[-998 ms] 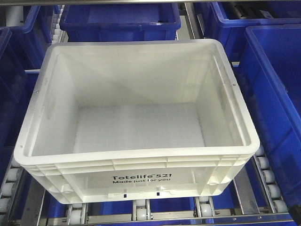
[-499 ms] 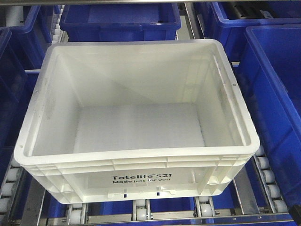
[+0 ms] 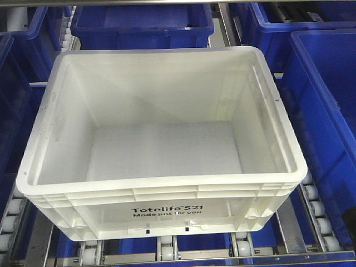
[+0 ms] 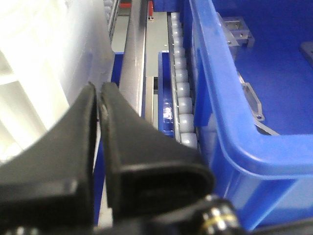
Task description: Move bin from left to right shelf
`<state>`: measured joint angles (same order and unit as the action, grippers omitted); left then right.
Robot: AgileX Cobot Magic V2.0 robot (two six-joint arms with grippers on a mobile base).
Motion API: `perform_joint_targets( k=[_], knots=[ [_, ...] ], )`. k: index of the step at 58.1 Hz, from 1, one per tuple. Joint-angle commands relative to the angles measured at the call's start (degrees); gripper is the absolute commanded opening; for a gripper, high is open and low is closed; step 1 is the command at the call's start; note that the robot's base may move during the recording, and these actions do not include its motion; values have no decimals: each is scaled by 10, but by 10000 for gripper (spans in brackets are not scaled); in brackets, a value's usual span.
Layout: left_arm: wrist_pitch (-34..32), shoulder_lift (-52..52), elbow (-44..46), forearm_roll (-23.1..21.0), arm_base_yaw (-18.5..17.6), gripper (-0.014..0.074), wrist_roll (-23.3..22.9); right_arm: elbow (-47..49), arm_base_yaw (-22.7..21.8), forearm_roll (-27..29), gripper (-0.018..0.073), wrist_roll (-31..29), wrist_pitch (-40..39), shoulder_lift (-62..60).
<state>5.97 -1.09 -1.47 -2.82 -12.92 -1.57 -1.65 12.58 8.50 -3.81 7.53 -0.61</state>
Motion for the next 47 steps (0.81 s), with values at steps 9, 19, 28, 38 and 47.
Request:
perform_joint_targets(
  k=[9, 19, 28, 38, 47],
  knots=[
    [-41, -5, -11, -5, -3, -6, 0, -11, 0, -2, -8, -29, -66, -6],
    [-41, -5, -11, -5, -3, -6, 0, -11, 0, -2, -8, -36, -79, -6],
    [-41, -5, -11, -5, -3, -6, 0, -11, 0, -2, -8, -36, -65, -6],
    [-41, -5, -11, -5, -3, -6, 0, -11, 0, -2, -8, -36, -62, -6],
    [-41, -5, -11, -5, -3, -6, 0, -11, 0, -2, -8, -36, -62, -6]
  ],
)
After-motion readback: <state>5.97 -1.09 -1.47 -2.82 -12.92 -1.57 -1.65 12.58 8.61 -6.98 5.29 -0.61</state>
